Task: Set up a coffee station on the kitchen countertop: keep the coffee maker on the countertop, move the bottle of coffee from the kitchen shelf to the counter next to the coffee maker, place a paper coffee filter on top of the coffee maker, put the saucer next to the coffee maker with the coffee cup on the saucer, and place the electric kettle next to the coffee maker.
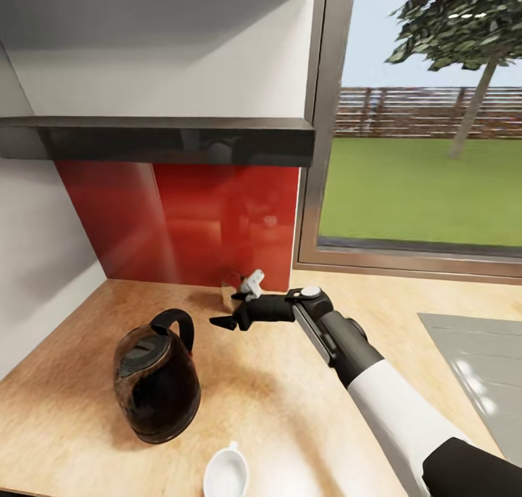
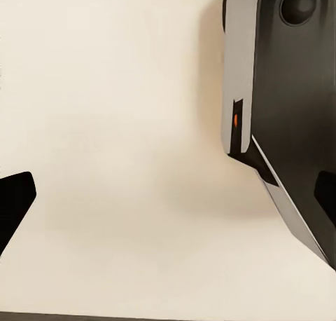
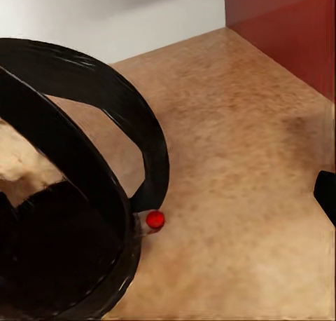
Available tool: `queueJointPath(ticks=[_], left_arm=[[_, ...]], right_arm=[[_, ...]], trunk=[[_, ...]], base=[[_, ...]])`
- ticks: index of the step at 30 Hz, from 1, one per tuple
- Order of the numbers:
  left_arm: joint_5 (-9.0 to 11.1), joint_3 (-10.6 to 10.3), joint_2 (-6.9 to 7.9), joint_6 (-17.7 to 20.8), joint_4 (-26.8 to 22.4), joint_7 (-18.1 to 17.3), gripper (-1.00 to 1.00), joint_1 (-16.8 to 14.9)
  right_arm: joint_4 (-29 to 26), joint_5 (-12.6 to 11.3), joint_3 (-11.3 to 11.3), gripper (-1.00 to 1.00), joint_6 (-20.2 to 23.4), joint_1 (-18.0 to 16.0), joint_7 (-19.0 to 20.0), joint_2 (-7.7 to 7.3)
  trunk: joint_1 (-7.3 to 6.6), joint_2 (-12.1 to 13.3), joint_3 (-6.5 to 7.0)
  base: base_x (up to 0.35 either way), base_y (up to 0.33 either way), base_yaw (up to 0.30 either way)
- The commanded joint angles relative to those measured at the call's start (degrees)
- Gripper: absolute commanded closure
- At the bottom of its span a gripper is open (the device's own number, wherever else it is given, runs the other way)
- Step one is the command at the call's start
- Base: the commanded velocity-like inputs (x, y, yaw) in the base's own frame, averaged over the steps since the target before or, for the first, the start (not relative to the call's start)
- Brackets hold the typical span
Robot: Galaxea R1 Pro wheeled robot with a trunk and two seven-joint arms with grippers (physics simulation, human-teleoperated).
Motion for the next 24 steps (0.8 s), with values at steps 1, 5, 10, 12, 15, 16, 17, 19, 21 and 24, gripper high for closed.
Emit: queueJointPath(ticks=[1, 5, 10, 12, 15, 16, 17, 19, 21, 24], left_arm=[[0.5, -0.5, 0.0, -0.3, 0.2, -0.3, -1.0, -0.1], [0.5, -0.5, 0.0, -0.3, 0.2, -0.3, -1.0, -0.1], [0.5, -0.5, 0.0, -0.3, 0.2, -0.4, -1.0, -0.1], [0.5, -0.5, 0.0, -0.3, 0.2, -0.4, -1.0, -0.1], [0.6, -0.4, 0.0, -0.2, 0.2, -0.4, -1.0, -0.1], [0.6, -0.4, 0.0, -0.2, 0.2, -0.3, -1.0, -0.1], [0.5, -0.4, 0.0, -0.2, 0.2, -0.3, -1.0, -0.1], [0.6, -0.4, 0.0, -0.2, 0.2, -0.3, -1.0, -0.1], [0.6, -0.4, 0.0, -0.2, 0.2, -0.3, -1.0, -0.1], [0.5, -0.4, 0.0, -0.2, 0.2, -0.3, -1.0, -0.1]], right_arm=[[0.2, 0.6, 0.0, -1.0, 0.5, -0.1, -0.1, 0.01], [1.5, 3.2, 0.0, -1.0, 0.2, -0.1, -0.1, 0.14], [2.4, 4.0, 0.0, -1.0, 0.0, -0.1, -0.1, 0.35], [2.5, 4.2, 0.0, -1.0, 0.0, -0.1, -0.1, 0.4], [2.6, 4.2, 0.0, -1.0, 0.0, -0.1, -0.1, 0.42], [2.7, 4.2, 0.0, -1.0, 0.0, -0.1, -0.1, 0.42], [2.7, 4.3, 0.0, -1.0, 0.0, -0.1, -0.1, 0.41], [2.7, 4.3, 0.0, -1.0, 0.0, -0.1, -0.1, 0.39], [2.8, 4.3, 0.0, -1.0, -0.1, -0.1, -0.1, 0.36], [2.8, 4.3, 0.1, -1.0, -0.2, -0.1, -0.1, 0.35]], trunk=[[0.04, -0.1, -0.12], [0.04, -0.1, -0.12], [0.04, -0.1, -0.12], [0.04, -0.1, -0.12], [0.04, -0.1, -0.12], [0.04, -0.1, -0.12], [0.04, -0.1, -0.12], [0.04, -0.1, -0.12], [0.04, -0.1, -0.12], [0.04, -0.1, -0.12]], base=[[0.054, 0.029, 0.0], [0.026, 0.014, 0.0], [0.005, 0.003, 0.0], [0.001, 0.0, 0.0], [0.0, 0.0, 0.0], [0.0, 0.0, 0.0], [0.0, 0.0, 0.0], [0.005, 0.005, 0.0], [0.065, 0.075, 0.0], [0.109, 0.176, 0.0]])
